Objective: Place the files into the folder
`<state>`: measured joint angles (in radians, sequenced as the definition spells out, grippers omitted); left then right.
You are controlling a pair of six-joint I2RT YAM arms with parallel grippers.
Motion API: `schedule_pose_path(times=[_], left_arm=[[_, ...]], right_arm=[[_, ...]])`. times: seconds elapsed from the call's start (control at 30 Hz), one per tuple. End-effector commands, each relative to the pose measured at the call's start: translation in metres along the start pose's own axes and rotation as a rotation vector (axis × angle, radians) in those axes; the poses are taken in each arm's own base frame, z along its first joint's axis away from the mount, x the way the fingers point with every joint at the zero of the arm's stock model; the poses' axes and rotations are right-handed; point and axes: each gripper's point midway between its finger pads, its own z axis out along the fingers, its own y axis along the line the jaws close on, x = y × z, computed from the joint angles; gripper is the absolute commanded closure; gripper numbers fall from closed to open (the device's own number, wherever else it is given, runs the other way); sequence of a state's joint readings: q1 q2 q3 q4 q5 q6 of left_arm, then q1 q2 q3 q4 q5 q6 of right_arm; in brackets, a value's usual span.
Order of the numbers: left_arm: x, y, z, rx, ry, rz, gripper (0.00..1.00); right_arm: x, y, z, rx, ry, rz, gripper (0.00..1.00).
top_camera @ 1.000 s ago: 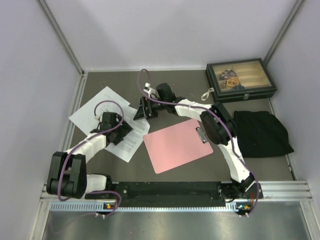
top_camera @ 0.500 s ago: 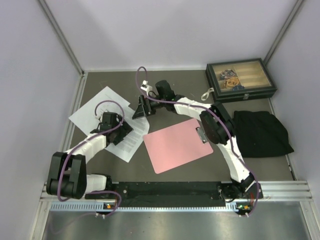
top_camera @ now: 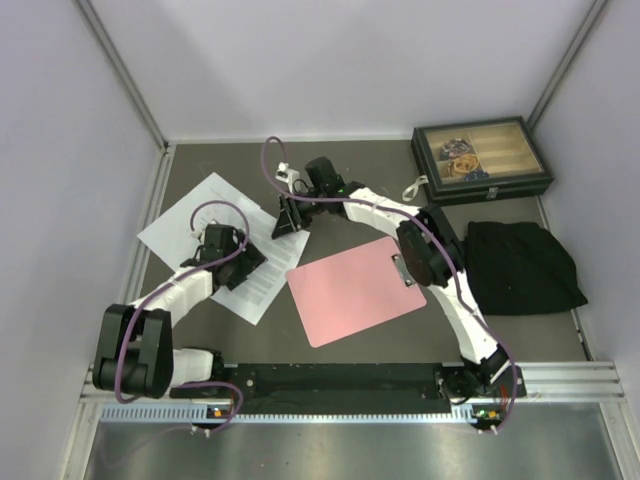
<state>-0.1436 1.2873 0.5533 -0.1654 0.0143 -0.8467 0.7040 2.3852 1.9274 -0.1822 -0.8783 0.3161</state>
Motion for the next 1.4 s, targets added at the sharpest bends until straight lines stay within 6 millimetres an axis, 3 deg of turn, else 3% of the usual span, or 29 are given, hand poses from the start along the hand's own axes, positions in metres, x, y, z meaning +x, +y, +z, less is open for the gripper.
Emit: schedule_pose_path(times=[0.0,0.03,0.1,0.13,0.17,0.27,0.3,0.33,0.4,0.5,0.6,0.67,0.7,0.77,0.8,0.87,0.9,0.97,1.0,1.1,1.2,1.37], left_arm=[[0.027,0.039,0.000,-0.132,0.094,0.046,0.19],[0.020,0.033,-0.002,-0.115,0.081,0.074,0.19],[0.010,0.013,-0.011,-0.048,0.071,0.102,0.17],[0.007,0.008,-0.014,-0.027,0.065,0.131,0.17],[0.000,-0.002,-0.021,0.007,0.043,0.143,0.16],[-0.017,-0.031,-0.042,0.100,0.006,0.175,0.15],[-0.020,-0.040,-0.048,0.130,0.002,0.183,0.15],[-0.027,-0.050,-0.056,0.161,-0.016,0.193,0.14],[-0.037,-0.064,-0.070,0.200,-0.045,0.203,0.14],[-0.041,-0.076,-0.085,0.251,-0.057,0.221,0.13],[-0.032,-0.087,-0.091,0.324,-0.011,0.241,0.12],[-0.021,-0.094,-0.090,0.370,0.042,0.248,0.12],[-0.011,-0.096,-0.088,0.381,0.069,0.257,0.12],[0.001,-0.101,-0.082,0.398,0.101,0.270,0.12],[0.012,-0.109,-0.080,0.427,0.117,0.289,0.12],[0.027,-0.116,-0.071,0.433,0.147,0.305,0.13],[0.040,-0.130,-0.072,0.465,0.168,0.329,0.14],[0.062,-0.139,-0.061,0.458,0.215,0.356,0.15],[0.076,-0.155,-0.064,0.492,0.226,0.383,0.15],[0.108,-0.167,-0.050,0.476,0.274,0.414,0.16],[0.130,-0.167,-0.029,0.442,0.314,0.410,0.18],[0.149,-0.157,-0.001,0.372,0.349,0.413,0.20]], right_arm=[[-0.011,-0.022,-0.006,0.153,-0.023,0.030,0.93],[-0.018,-0.023,-0.009,0.194,-0.038,0.054,1.00],[-0.034,-0.011,-0.022,0.238,-0.092,0.175,1.00],[-0.033,-0.005,-0.027,0.233,-0.107,0.223,1.00],[-0.056,0.019,-0.035,0.199,-0.191,0.275,1.00],[-0.070,0.033,-0.045,0.190,-0.258,0.410,1.00],[-0.084,0.047,-0.049,0.137,-0.303,0.408,1.00],[-0.077,0.045,-0.046,0.130,-0.299,0.449,1.00],[-0.084,0.050,-0.051,0.113,-0.335,0.495,1.00],[-0.073,0.050,-0.056,0.102,-0.338,0.542,1.00],[-0.054,0.055,-0.073,0.105,-0.325,0.532,1.00],[-0.023,0.048,-0.085,0.161,-0.276,0.482,1.00],[0.007,0.036,-0.087,0.219,-0.217,0.501,1.00],[0.031,0.032,-0.102,0.269,-0.172,0.434,1.00],[0.060,0.021,-0.106,0.307,-0.132,0.461,1.00],[0.073,0.011,-0.127,0.389,-0.151,0.414,1.00],[0.097,0.001,-0.134,0.442,-0.128,0.432,1.00],[0.107,-0.005,-0.154,0.507,-0.147,0.419,1.00],[0.127,-0.012,-0.159,0.542,-0.128,0.445,1.00],[0.149,-0.021,-0.178,0.655,-0.150,0.460,1.00],[0.163,-0.026,-0.184,0.701,-0.178,0.484,1.00],[0.177,-0.035,-0.197,0.789,-0.180,0.490,1.00]])
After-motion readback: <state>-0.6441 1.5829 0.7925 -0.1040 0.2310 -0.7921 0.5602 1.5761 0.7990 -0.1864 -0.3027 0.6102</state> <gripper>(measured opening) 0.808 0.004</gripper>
